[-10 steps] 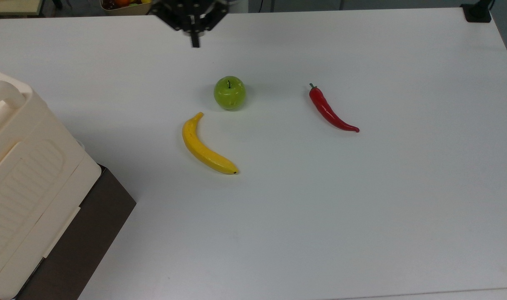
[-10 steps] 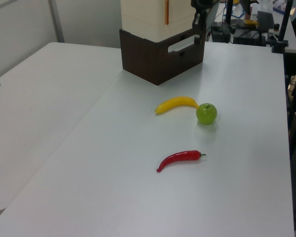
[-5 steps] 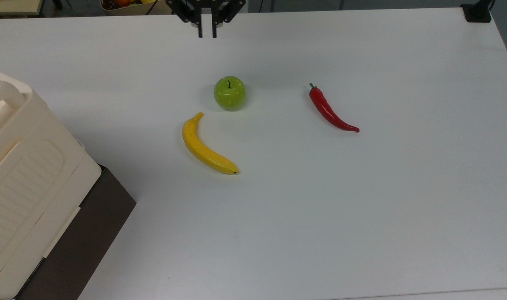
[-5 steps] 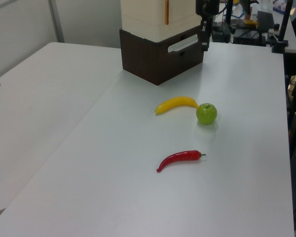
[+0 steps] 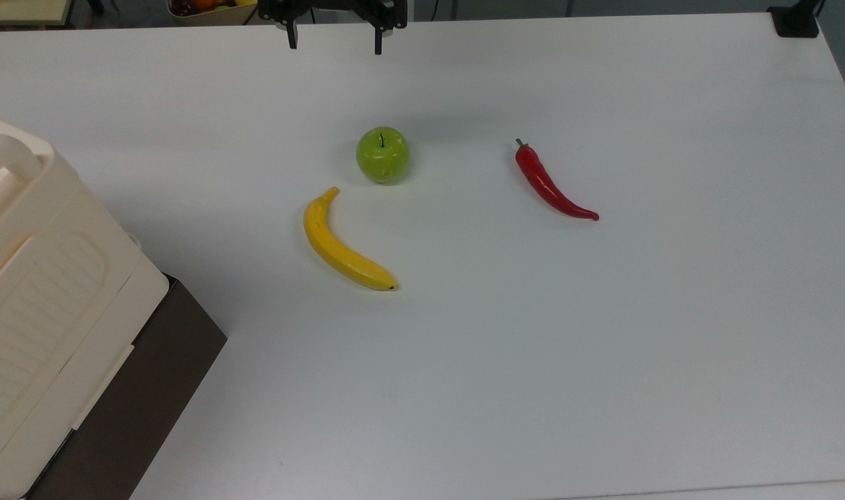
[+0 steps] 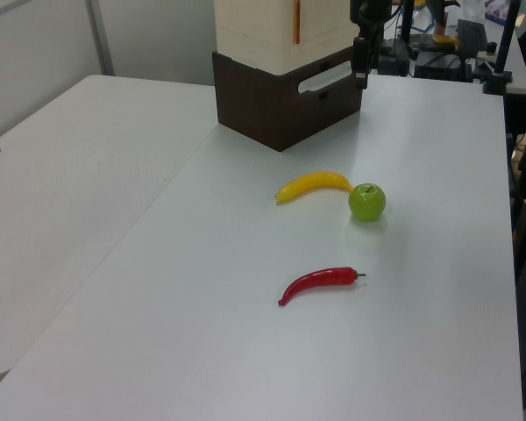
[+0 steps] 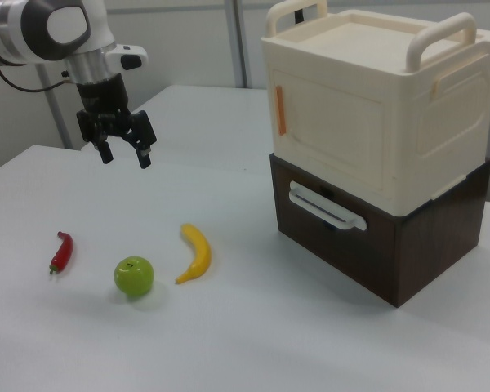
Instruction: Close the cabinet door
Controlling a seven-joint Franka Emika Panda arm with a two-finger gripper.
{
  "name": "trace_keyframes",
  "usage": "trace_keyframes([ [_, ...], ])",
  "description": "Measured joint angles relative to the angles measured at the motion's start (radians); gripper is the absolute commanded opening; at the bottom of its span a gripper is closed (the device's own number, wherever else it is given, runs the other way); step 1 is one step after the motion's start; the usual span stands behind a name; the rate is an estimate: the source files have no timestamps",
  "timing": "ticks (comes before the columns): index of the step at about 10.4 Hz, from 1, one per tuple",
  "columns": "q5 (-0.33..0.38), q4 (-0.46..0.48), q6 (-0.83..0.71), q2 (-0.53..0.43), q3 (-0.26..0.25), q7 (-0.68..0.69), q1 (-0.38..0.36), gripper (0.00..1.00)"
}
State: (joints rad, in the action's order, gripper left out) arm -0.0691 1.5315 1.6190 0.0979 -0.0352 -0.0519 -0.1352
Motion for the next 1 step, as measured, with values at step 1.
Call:
trace_keyframes([
  [1, 0.0, 0.0, 0.0, -0.001, 0.0, -0.004, 0.0, 1.0],
])
